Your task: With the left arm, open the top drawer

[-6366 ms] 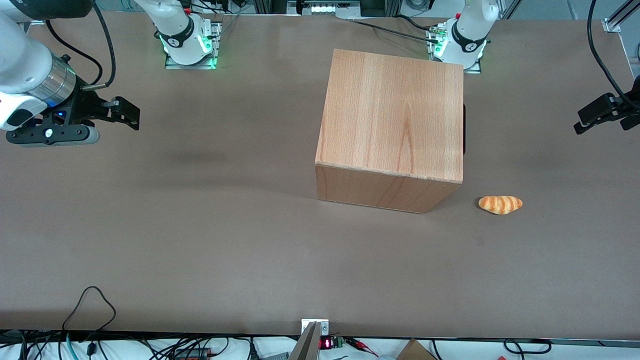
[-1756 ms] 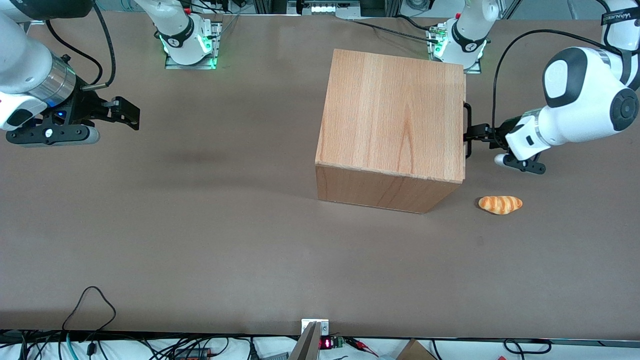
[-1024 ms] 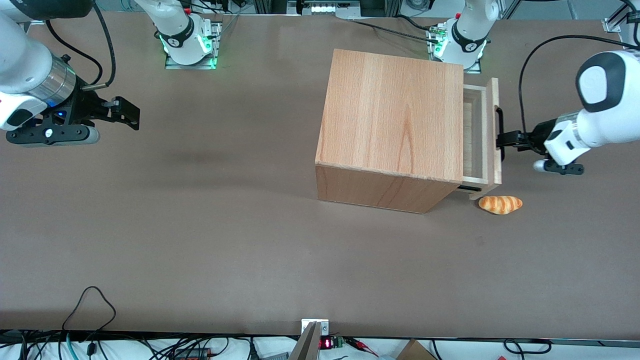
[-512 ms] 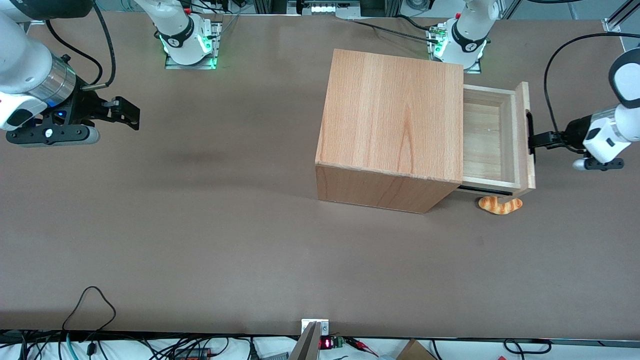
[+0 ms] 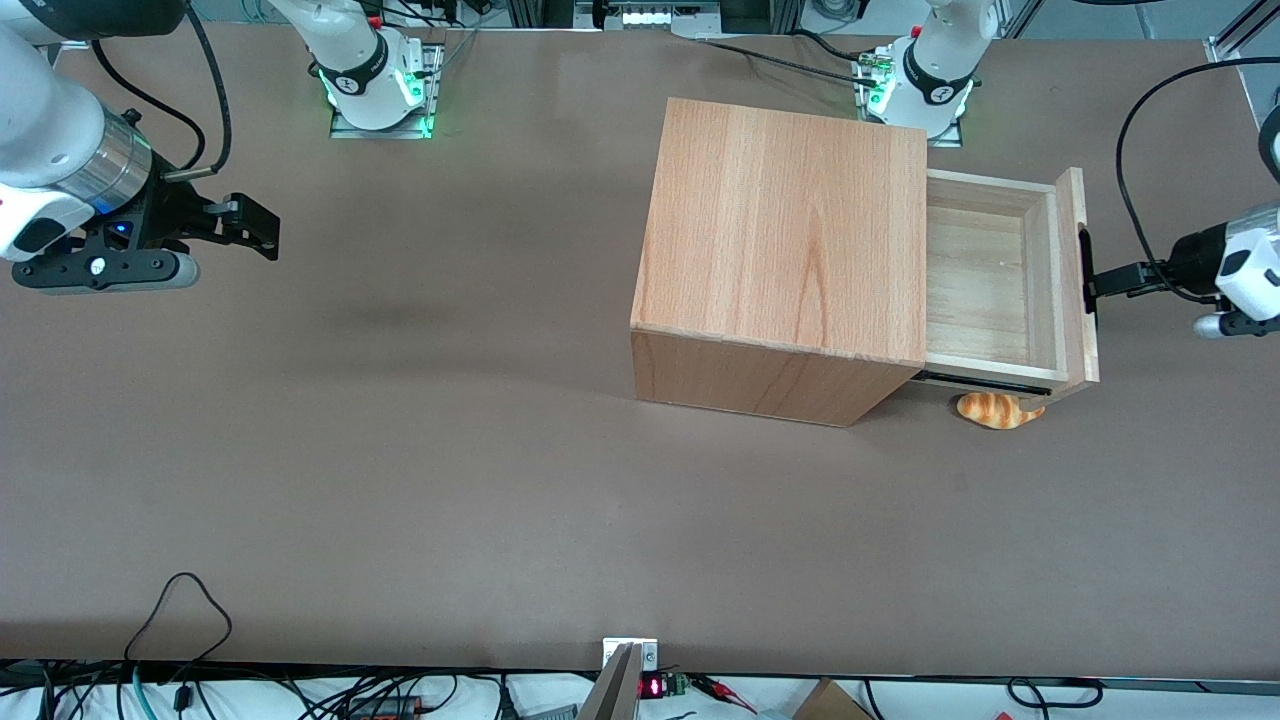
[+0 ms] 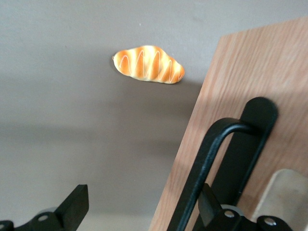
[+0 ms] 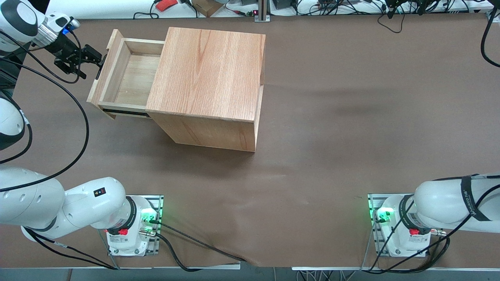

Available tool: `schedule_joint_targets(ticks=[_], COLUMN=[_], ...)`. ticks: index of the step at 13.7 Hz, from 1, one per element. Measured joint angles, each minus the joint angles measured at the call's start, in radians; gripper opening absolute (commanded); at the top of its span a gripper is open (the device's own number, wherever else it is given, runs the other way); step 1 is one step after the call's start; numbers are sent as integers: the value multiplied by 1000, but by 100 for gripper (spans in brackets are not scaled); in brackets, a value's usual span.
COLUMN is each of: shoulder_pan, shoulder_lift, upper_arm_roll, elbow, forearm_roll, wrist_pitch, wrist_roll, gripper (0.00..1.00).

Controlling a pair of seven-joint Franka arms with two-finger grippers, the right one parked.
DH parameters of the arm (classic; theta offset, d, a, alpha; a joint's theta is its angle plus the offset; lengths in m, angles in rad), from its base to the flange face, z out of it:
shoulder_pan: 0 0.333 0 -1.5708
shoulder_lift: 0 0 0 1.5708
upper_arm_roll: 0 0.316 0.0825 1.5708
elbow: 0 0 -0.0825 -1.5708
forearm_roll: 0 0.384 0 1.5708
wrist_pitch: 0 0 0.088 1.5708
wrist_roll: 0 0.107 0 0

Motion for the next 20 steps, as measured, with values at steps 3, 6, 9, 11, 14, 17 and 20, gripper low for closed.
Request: schedule_joint_targets(ticks=[3,6,9,11,14,17,20], shoulder_pan=[16,18,14,11,-4,-54,-166], shoulder_lift=[-2,-4,-7,-9,-12,-29,-43], upper_arm_roll=[2,3,-13,-47,-95,-98,-45], elbow=[72,182,307,356,395,407,410], forearm_roll=[0,15,79,93,131,145,195], wrist_pitch=[-44,-138,-226,-241,-248,-260,-262], wrist_roll=[-1,-1,-6,-19,-37,-44,-57], gripper=[100,100,100,100,100,100,100])
